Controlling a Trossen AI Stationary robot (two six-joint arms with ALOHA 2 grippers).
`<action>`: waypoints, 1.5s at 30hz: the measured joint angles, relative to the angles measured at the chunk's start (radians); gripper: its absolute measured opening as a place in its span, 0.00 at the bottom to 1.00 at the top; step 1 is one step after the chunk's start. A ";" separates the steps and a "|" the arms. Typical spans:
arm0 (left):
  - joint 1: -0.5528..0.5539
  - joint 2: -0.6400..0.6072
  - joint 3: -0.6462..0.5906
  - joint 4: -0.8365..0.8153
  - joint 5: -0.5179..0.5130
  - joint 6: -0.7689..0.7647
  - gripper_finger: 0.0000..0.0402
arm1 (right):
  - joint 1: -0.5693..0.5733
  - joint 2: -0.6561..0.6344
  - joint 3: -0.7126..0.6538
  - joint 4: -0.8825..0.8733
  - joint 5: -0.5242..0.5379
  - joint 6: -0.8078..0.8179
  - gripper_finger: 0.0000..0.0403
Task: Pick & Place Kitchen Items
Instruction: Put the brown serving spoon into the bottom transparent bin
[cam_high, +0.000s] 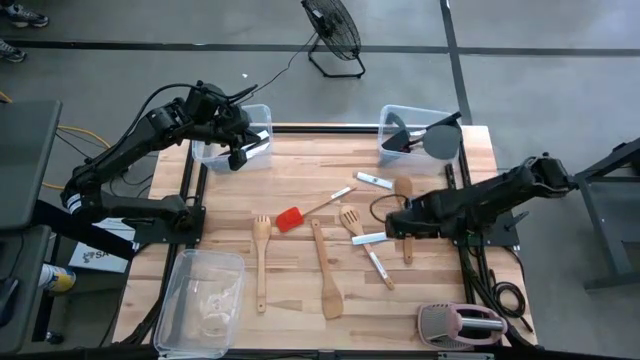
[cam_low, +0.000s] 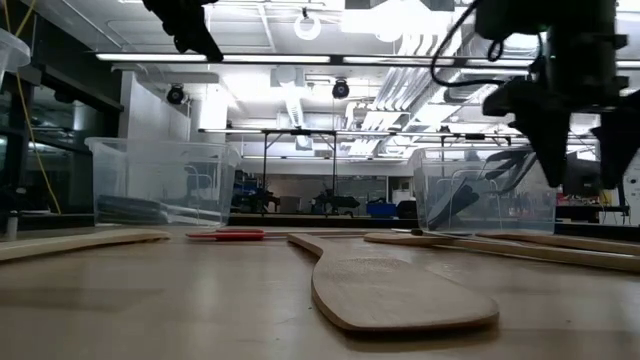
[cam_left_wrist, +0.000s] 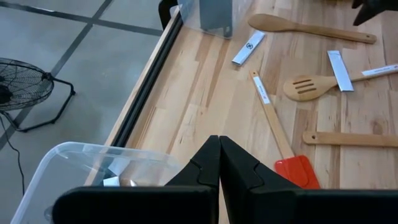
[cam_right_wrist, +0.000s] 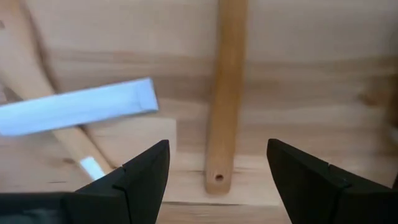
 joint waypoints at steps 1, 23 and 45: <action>0.000 0.000 0.000 0.000 0.000 0.000 0.00 | 0.017 0.000 -0.010 0.005 -0.004 0.026 0.65; 0.000 0.000 0.000 0.008 -0.006 0.003 0.00 | 0.172 0.003 -0.172 0.243 -0.066 0.184 0.65; 0.000 0.001 0.000 0.024 -0.007 0.001 0.00 | 0.171 0.123 -0.215 0.356 -0.097 0.101 0.63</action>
